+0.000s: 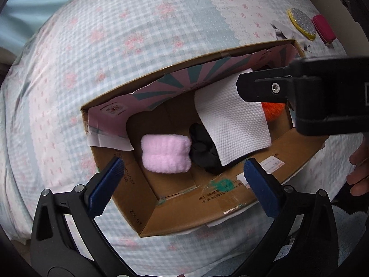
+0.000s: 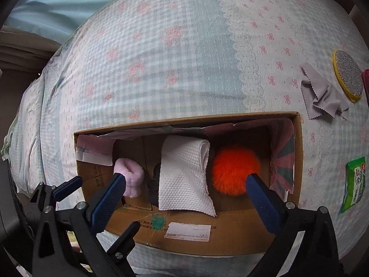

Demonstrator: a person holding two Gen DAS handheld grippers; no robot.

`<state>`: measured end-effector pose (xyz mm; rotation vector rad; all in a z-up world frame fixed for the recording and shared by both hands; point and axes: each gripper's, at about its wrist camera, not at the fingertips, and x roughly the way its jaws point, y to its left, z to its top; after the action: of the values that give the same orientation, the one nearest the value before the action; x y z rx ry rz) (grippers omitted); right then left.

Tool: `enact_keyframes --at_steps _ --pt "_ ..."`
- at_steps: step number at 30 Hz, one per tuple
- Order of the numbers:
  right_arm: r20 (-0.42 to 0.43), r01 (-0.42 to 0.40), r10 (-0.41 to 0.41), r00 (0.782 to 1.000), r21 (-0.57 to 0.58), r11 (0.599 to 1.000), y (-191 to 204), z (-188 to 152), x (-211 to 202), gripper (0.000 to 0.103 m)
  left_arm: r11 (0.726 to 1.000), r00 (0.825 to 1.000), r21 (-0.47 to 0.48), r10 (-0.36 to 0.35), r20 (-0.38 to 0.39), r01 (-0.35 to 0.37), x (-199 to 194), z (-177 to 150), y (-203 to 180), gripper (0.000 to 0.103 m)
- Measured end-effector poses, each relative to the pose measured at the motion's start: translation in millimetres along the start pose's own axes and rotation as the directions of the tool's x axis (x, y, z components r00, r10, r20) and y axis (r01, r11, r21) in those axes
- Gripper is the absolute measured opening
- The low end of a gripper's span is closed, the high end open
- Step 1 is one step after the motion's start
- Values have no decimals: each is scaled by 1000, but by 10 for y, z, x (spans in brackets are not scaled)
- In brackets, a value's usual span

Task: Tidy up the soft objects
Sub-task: 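Lift both tools out of the box and move toward the grey cloth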

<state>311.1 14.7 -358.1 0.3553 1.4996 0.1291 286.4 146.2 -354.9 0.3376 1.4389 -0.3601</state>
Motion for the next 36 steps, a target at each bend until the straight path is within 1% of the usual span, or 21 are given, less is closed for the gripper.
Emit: enact_keyframes --at_steps 6,11,16,18,23,27,31,34,36 --pt "61 -11 11 998 0 1000 41 -100 -191 103 1000 999 -6 12 40 -12 -171 -107 -33 103" --pt "103 25 -22 994 -29 999 109 -243 -412 103 999 996 -15 33 87 -32 -397 -238 -41 103" --pt "177 72 -60 982 -63 995 190 -444 -760 103 998 988 -43 42 148 -36 -723 -413 -41 103" --pt "223 89 -72 972 -70 993 218 -542 -944 103 998 983 -58 47 175 -38 -865 -498 -40 103" --pt "338 149 -108 935 -98 984 311 -836 -1442 103 994 968 -105 62 244 -37 -1213 -734 -64 103" --pt "424 180 -117 898 -112 977 354 -1101 -1831 103 989 946 -142 80 315 -36 -1562 -938 -99 103" --pt "510 202 -121 852 -107 973 367 -1390 -2179 103 985 916 -165 105 387 -43 -1926 -1147 -156 103" --pt "579 220 -133 804 -83 972 338 -1608 -2425 103 982 893 -184 122 433 -45 -2145 -1295 -227 103" --pt "603 235 -145 785 -73 969 300 -1716 -2522 103 980 883 -199 122 454 -33 -2257 -1375 -273 103"
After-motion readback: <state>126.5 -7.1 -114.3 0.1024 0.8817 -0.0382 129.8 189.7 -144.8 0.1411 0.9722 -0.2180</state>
